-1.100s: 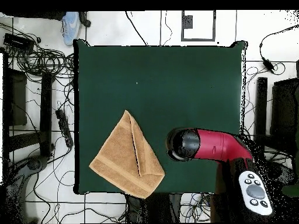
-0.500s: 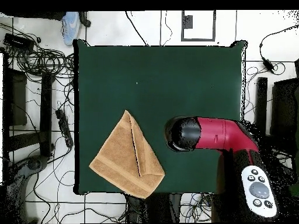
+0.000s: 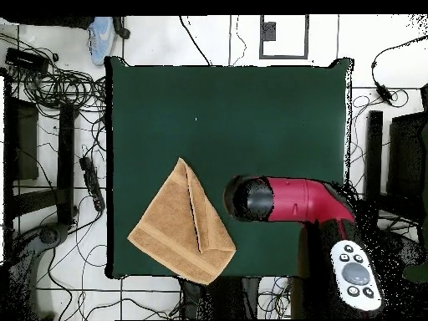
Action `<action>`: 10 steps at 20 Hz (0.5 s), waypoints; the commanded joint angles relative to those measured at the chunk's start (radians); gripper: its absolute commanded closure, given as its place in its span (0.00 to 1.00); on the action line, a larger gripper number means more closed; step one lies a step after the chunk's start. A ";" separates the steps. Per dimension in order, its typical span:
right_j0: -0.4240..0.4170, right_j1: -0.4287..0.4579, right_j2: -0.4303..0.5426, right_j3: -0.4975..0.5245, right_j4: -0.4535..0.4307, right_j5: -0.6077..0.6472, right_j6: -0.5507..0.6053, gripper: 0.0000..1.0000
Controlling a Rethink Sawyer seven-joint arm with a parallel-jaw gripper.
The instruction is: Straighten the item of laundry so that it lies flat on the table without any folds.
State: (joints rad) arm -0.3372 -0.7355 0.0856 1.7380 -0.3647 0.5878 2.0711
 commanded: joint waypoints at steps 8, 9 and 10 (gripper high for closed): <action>0.161 0.097 0.059 0.257 0.086 -0.304 0.234 0.00; 0.171 0.100 0.055 0.269 0.093 -0.319 0.243 0.00; 0.183 0.102 0.051 0.283 0.103 -0.336 0.249 0.00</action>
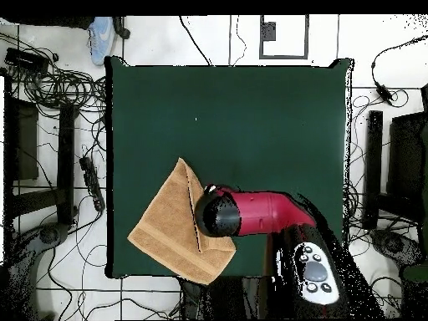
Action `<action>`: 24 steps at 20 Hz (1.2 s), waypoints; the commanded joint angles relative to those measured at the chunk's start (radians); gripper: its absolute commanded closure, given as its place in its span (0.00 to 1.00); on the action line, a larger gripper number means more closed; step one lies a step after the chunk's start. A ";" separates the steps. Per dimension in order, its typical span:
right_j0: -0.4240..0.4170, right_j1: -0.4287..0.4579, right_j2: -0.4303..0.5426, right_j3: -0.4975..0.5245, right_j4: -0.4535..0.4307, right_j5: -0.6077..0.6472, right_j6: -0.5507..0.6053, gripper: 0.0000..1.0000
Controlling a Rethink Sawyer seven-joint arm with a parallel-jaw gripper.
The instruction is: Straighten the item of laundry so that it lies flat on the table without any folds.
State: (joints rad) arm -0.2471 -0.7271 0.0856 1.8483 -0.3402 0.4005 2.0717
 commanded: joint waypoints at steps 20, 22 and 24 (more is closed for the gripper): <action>0.113 0.329 -0.037 0.181 0.056 -0.493 0.170 0.00; 0.091 0.350 -0.038 0.174 0.045 -0.506 0.153 0.00; 0.089 0.366 -0.054 0.167 0.041 -0.532 0.146 0.00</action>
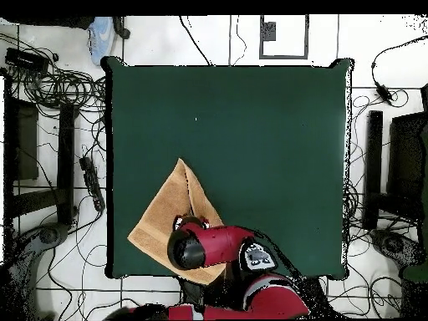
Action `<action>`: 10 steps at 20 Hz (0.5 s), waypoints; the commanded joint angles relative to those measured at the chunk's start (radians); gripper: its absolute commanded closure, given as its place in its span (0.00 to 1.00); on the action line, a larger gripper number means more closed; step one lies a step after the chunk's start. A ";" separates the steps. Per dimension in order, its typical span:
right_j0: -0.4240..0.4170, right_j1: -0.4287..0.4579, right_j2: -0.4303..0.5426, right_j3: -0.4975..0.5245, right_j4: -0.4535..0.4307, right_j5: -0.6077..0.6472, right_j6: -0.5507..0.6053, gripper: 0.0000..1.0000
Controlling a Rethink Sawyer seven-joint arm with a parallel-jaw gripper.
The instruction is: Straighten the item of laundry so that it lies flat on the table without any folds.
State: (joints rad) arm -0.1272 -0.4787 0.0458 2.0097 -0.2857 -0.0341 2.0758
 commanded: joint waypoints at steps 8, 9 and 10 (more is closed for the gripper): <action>-0.023 0.179 -0.037 -0.021 0.000 -0.159 0.133 0.00; -0.009 0.182 -0.052 -0.022 0.006 -0.182 0.140 0.00; 0.002 0.188 -0.064 -0.020 0.017 -0.216 0.148 1.00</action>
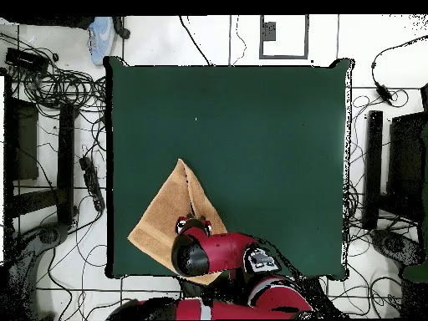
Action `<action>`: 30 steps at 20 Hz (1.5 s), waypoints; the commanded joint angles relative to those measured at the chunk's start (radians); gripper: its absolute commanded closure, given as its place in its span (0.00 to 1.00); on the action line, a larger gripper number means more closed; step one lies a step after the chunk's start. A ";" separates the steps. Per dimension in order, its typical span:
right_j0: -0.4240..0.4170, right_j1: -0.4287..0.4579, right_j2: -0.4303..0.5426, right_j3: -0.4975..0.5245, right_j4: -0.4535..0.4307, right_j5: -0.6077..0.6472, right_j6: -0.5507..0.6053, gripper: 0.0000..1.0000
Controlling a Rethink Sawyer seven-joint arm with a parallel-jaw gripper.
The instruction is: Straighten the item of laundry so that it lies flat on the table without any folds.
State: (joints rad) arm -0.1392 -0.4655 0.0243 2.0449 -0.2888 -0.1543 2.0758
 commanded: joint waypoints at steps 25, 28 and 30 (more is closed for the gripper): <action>-0.077 -0.356 -0.015 0.079 0.032 0.486 -0.050 1.00; -0.103 -0.406 0.007 0.061 0.016 0.579 -0.079 1.00; -0.108 -0.438 0.014 0.052 0.006 0.634 -0.087 1.00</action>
State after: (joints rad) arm -0.2330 -0.7506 -0.0096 2.1028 -0.2894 0.2268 2.0758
